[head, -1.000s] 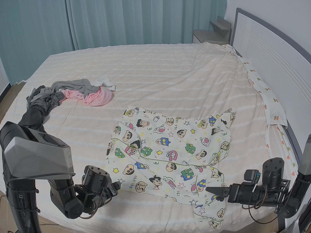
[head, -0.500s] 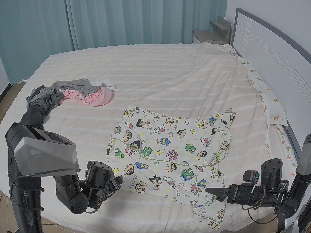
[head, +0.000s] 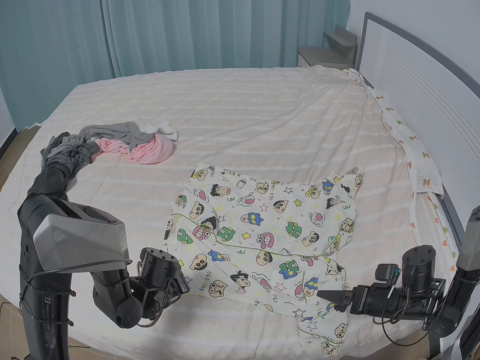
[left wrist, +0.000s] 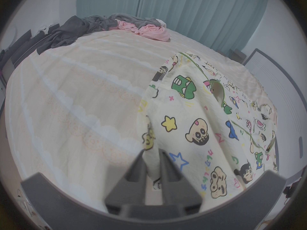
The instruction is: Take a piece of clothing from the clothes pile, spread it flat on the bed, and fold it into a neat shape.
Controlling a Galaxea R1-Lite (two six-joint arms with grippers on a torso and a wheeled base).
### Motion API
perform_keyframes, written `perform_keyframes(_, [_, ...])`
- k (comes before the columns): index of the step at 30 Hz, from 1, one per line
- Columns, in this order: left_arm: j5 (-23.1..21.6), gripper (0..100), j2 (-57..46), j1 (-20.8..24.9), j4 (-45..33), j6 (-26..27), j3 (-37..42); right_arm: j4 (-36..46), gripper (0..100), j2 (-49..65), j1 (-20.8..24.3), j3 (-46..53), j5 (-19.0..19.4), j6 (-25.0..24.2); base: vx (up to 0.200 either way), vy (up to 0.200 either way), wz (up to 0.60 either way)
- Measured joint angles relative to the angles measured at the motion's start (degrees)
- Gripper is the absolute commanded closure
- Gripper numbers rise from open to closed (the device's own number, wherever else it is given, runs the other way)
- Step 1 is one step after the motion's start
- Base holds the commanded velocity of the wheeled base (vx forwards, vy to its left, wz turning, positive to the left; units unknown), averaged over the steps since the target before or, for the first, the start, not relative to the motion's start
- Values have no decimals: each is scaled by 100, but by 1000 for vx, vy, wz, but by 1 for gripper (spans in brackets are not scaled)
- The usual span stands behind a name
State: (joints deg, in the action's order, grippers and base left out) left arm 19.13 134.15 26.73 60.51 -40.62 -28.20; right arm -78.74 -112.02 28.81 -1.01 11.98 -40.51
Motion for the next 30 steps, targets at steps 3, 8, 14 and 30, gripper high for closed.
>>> perform_keyframes(3, [0,100,6,-20,6,107,74,2,0,-2,0,0,-2,0,0,0,0])
perform_keyframes(8, [-6,100,-112,-52,17,283,354,2,0,-7,0,0,-6,0,0,0,0])
perform_keyframes(14, [-49,100,-455,-24,20,327,937,2,0,-7,-6,0,-6,0,0,0,0])
perform_keyframes(30, [-422,100,-945,-4,44,446,2135,-9,0,17,-54,0,-33,6,0,0,0])
